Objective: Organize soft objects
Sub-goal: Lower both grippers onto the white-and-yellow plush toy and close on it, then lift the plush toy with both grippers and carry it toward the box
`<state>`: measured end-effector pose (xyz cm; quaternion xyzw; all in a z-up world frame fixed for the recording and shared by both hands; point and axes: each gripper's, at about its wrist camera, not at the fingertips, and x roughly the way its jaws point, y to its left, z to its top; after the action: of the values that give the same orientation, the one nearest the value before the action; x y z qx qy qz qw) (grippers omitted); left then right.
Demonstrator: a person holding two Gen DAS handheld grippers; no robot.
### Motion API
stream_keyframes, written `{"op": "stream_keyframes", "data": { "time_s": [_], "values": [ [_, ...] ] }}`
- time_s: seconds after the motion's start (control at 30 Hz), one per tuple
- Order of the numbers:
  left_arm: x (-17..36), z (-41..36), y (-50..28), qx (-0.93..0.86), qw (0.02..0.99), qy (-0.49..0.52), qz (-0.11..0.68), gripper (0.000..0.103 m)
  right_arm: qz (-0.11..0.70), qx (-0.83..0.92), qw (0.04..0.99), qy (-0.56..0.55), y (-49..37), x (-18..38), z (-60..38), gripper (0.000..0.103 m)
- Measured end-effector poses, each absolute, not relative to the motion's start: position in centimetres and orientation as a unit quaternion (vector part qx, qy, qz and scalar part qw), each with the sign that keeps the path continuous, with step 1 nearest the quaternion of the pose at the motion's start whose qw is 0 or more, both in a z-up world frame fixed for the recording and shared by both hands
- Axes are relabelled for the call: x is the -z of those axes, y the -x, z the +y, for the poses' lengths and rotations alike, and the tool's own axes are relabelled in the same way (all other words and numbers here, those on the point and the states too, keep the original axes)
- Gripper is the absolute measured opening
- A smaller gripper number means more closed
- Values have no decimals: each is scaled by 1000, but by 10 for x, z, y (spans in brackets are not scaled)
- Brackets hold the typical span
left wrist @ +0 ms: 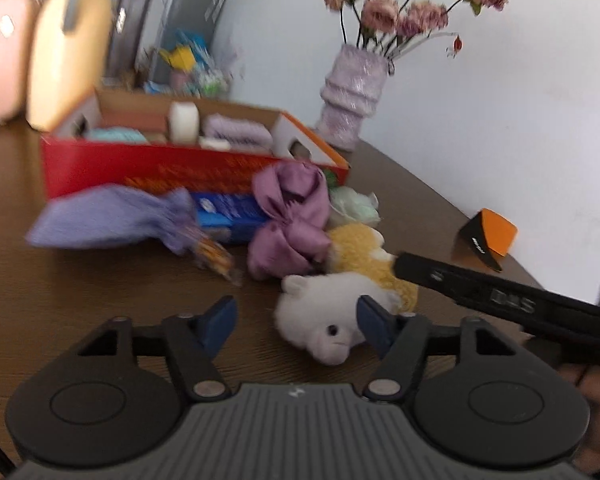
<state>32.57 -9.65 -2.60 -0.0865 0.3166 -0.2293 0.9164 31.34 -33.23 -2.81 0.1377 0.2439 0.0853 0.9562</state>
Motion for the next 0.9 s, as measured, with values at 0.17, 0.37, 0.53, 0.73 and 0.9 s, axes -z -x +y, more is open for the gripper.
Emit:
{"op": "stream_keyframes", "data": {
  "time_s": [0.17, 0.37, 0.53, 0.73, 0.9],
  "values": [
    [43, -100, -347, 255, 891, 134, 352, 47, 264, -102, 940, -190, -335, 40, -341, 41],
    [37, -75, -337, 261, 886, 166, 346, 46, 293, -168, 918, -208, -297, 34, -328, 38],
    [20, -36, -302, 252, 897, 152, 330, 46, 309, -247, 897, -198, -262, 22, -300, 38],
    [27, -11, -284, 207, 907, 150, 336, 55, 295, -244, 908, -172, -255, 12, -289, 41],
    [27, -7, -282, 218, 900, 166, 339, 69, 298, -199, 917, -174, -266, 22, -294, 49]
  ]
}}
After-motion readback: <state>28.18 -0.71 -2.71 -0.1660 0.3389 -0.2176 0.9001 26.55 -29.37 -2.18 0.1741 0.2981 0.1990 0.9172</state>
